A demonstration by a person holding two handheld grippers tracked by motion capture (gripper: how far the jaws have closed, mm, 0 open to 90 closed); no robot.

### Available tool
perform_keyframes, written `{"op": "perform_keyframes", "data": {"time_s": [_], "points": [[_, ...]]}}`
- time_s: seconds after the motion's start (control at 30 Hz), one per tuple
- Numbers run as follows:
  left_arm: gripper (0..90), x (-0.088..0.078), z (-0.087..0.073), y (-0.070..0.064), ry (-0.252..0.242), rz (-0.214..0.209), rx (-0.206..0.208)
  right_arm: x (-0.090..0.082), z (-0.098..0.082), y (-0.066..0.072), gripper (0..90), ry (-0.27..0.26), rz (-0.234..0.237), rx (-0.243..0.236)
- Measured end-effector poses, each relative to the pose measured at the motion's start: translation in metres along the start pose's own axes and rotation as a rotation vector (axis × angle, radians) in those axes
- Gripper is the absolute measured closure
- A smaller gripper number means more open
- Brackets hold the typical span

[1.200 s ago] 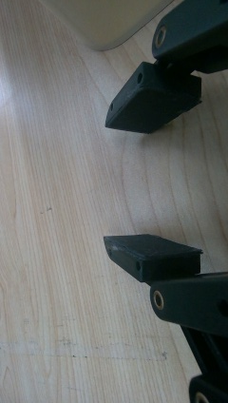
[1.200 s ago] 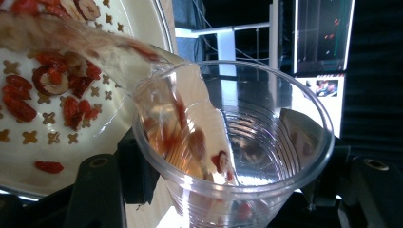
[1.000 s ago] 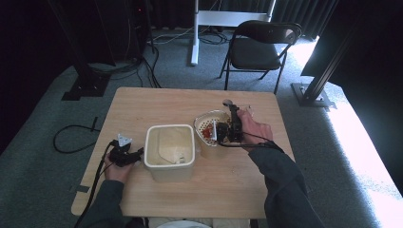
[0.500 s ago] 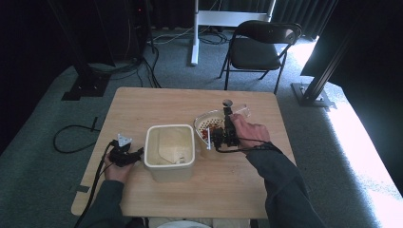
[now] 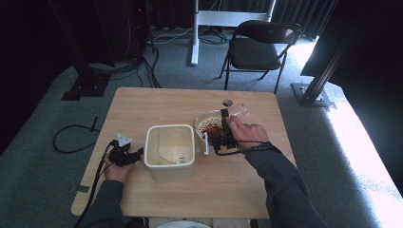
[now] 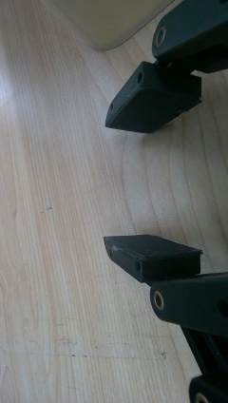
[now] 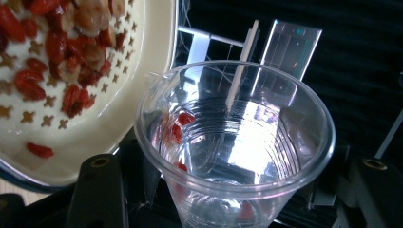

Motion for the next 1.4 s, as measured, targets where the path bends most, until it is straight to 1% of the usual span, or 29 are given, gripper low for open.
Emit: {"op": "perform_keyframes", "data": {"time_s": [0.07, 0.13, 0.2, 0.23, 0.3, 0.37, 0.4, 0.43, 0.47, 0.57, 0.6, 0.67, 0.7, 0.77, 0.8, 0.83, 0.87, 0.93, 0.97, 1.0, 1.03, 1.1, 1.17, 1.23, 1.27, 1.3, 1.33, 1.37, 1.4], "points": [[39.1, 0.000, 0.000, 0.000, -0.001, 0.000, 0.001, 0.006, -0.011, -0.006, 35.4, 0.044, -0.003, 0.045], [39.1, 0.000, 0.000, 0.000, 0.005, 0.000, 0.002, 0.004, -0.011, -0.008, 35.4, 0.038, -0.003, 0.060], [39.1, 0.000, 0.000, 0.000, 0.005, 0.001, 0.001, -0.004, 0.002, -0.003, 35.5, -0.018, -0.004, 0.002], [39.1, 0.000, 0.000, 0.000, 0.001, 0.001, 0.001, -0.005, 0.004, -0.003, 35.5, -0.020, -0.008, -0.005], [39.1, 0.000, 0.000, 0.000, -0.001, -0.001, 0.000, 0.001, -0.006, -0.007, 35.5, 0.012, -0.005, 0.054], [39.1, 0.000, 0.000, 0.000, 0.001, -0.001, 0.001, 0.006, -0.014, -0.010, 35.5, 0.046, -0.005, 0.083], [39.1, 0.000, 0.000, 0.000, 0.006, 0.000, 0.001, 0.004, -0.011, -0.009, 35.4, 0.033, -0.002, 0.083], [39.0, 0.000, 0.000, 0.000, 0.006, 0.000, 0.001, -0.001, -0.004, -0.005, 35.5, -0.006, 0.008, 0.046], [39.0, 0.000, 0.000, 0.000, 0.005, 0.000, 0.000, -0.003, -0.001, -0.004, 35.5, -0.019, 0.003, 0.036], [39.0, 0.000, 0.000, 0.000, 0.000, 0.000, 0.001, 0.002, -0.009, -0.011, 35.4, 0.013, 0.000, 0.100], [39.0, 0.000, 0.000, -0.001, 0.002, 0.000, 0.000, 0.002, -0.009, -0.011, 35.4, 0.015, 0.002, 0.104], [39.0, 0.000, 0.000, 0.000, 0.005, -0.001, 0.001, -0.003, -0.002, -0.005, 35.5, -0.031, 0.007, 0.061], [39.0, 0.000, 0.000, 0.000, 0.005, -0.003, -0.001, -0.004, -0.003, -0.006, 35.5, -0.023, -0.001, 0.071], [39.0, 0.000, 0.000, -0.001, 0.003, -0.001, 0.000, 0.000, -0.010, -0.010, 35.5, -0.007, 0.010, 0.141], [39.0, 0.000, 0.000, -0.001, 0.005, -0.002, 0.000, 0.000, -0.009, -0.008, 35.4, -0.012, 0.017, 0.129], [38.9, 0.000, 0.000, 0.000, 0.005, -0.001, 0.000, -0.002, -0.005, -0.004, 35.5, -0.028, 0.022, 0.091], [38.9, 0.000, 0.000, 0.000, 0.005, -0.003, 0.000, -0.004, -0.006, -0.005, 35.5, -0.024, 0.007, 0.109], [38.9, 0.000, 0.000, 0.000, 0.005, -0.003, -0.002, -0.001, -0.010, -0.011, 35.5, -0.034, 0.020, 0.195], [38.9, 0.000, 0.000, 0.000, 0.006, -0.002, 0.000, -0.002, -0.007, -0.007, 35.5, -0.032, 0.026, 0.157], [38.9, 0.000, 0.000, 0.000, 0.006, -0.002, 0.000, -0.003, -0.003, -0.001, 35.5, -0.037, 0.028, 0.096], [38.8, 0.000, 0.000, 0.000, 0.005, -0.001, 0.000, -0.004, -0.001, 0.001, 35.5, -0.036, 0.027, 0.082], [38.9, 0.000, 0.000, 0.000, 0.006, -0.003, 0.000, -0.002, -0.001, -0.003, 35.5, -0.048, 0.034, 0.148], [38.8, 0.000, 0.000, 0.000, 0.006, -0.003, 0.001, -0.003, 0.002, 0.003, 35.5, -0.049, 0.034, 0.078], [38.8, 0.000, 0.000, 0.000, 0.006, -0.004, 0.000, -0.001, 0.000, -0.001, 35.5, -0.050, 0.044, 0.155], [38.8, 0.001, 0.000, 0.000, 0.006, -0.005, -0.001, -0.002, 0.003, 0.003, 35.5, -0.060, 0.056, 0.114], [38.8, 0.000, 0.000, 0.000, 0.008, -0.004, -0.001, -0.002, 0.004, 0.005, 35.5, -0.052, 0.039, 0.055], [38.8, 0.000, 0.000, 0.000, 0.004, -0.003, -0.001, -0.002, 0.003, 0.002, 35.6, -0.047, 0.029, 0.091], [38.8, 0.000, 0.000, 0.000, 0.007, -0.004, 0.000, -0.002, 0.003, -0.002, 35.6, -0.059, 0.038, 0.154], [38.8, 0.001, 0.000, 0.000, 0.006, -0.005, -0.001, -0.003, 0.005, 0.001, 35.5, -0.069, 0.045, 0.111]]}}
Point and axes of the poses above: each handheld gripper's, and its own axes: x roughly forward along the jaws, z roughly out of its top, y roughly to its left, the point moved 7 cm from there along x, roughly forward along the jaws, and after that the axes turned 3 degrees about z, right-handed, at the moved point
